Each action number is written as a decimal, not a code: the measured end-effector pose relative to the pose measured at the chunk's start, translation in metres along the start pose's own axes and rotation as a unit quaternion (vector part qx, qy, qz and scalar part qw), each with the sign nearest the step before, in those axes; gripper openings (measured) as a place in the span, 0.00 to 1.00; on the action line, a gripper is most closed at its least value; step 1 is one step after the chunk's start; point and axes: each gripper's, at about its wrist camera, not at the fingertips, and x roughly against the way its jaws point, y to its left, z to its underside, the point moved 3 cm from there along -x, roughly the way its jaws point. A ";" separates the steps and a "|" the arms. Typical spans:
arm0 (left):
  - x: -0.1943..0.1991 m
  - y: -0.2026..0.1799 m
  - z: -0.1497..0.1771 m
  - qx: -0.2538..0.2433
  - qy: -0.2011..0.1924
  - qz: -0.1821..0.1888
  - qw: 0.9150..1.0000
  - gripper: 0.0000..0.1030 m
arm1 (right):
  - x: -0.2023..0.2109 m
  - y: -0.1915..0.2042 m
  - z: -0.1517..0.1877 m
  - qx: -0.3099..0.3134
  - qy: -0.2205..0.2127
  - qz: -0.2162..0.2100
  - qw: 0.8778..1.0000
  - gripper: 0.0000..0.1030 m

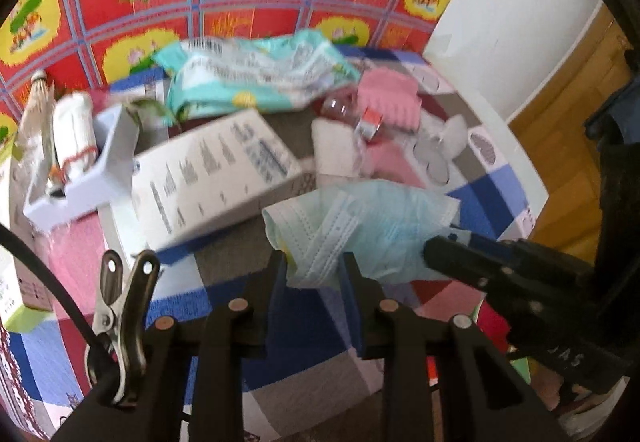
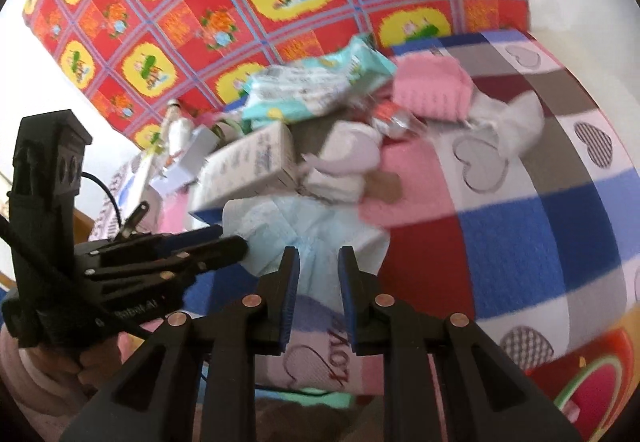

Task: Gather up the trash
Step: 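Lower both grippers onto the light blue face mask and close them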

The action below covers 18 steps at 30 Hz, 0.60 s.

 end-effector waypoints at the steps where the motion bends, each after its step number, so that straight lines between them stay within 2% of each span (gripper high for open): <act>1: -0.002 0.002 0.002 0.001 0.003 0.001 1.000 0.27 | 0.000 -0.003 0.002 -0.004 0.001 0.003 1.000 0.22; 8: -0.002 0.008 0.008 0.006 0.017 0.013 1.000 0.28 | -0.010 -0.016 0.004 -0.040 0.014 0.022 0.999 0.45; 12: -0.004 0.013 0.005 0.015 0.013 0.013 1.000 0.38 | -0.024 -0.017 0.004 -0.046 0.030 0.023 0.998 0.46; 18: -0.019 0.019 0.003 0.017 0.015 -0.008 1.000 0.41 | -0.037 -0.010 0.007 -0.040 0.035 0.022 0.998 0.46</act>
